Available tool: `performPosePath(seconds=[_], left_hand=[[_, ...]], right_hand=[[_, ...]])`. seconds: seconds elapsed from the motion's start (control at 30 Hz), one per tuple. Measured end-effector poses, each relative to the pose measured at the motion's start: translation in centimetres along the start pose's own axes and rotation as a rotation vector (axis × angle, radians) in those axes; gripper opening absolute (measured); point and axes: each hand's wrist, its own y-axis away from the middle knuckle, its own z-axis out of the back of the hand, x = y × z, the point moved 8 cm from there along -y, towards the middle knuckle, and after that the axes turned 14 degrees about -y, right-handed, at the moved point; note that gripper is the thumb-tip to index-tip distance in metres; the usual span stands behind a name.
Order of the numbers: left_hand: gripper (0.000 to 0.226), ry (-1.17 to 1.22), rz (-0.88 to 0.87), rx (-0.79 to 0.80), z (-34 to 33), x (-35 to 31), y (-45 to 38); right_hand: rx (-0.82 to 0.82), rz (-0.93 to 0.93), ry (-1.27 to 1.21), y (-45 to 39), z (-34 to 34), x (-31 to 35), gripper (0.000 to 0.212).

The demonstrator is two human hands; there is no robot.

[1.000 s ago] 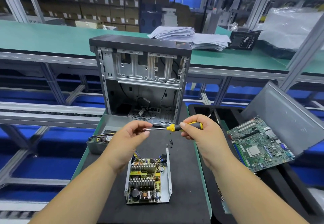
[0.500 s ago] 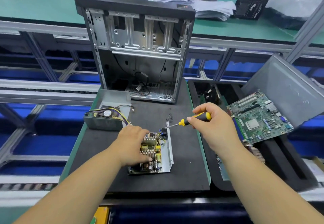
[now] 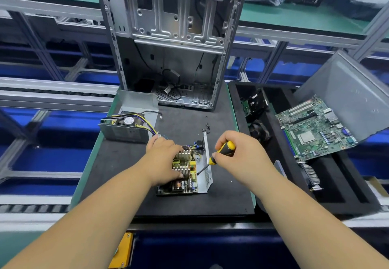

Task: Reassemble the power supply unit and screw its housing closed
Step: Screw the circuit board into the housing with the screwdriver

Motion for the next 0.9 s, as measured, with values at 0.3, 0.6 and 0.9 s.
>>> performPosePath(seconds=[0.3, 0.6, 0.9], left_hand=[[0.078, 0.020, -0.001, -0.002, -0.1, 0.1, 0.1], [0.077, 0.012, -0.008, -0.016, 0.1, 0.0, 0.2], [0.077, 0.026, -0.009, -0.021, 0.2, 0.1, 0.1]], right_hand=[[0.070, -0.017, 0.067, -0.1, -1.4, -0.8, 0.015], [0.100, -0.022, 0.084, 0.1, -2.1, -0.9, 0.015], [0.094, -0.017, 0.093, -0.1, -1.9, -0.8, 0.014]])
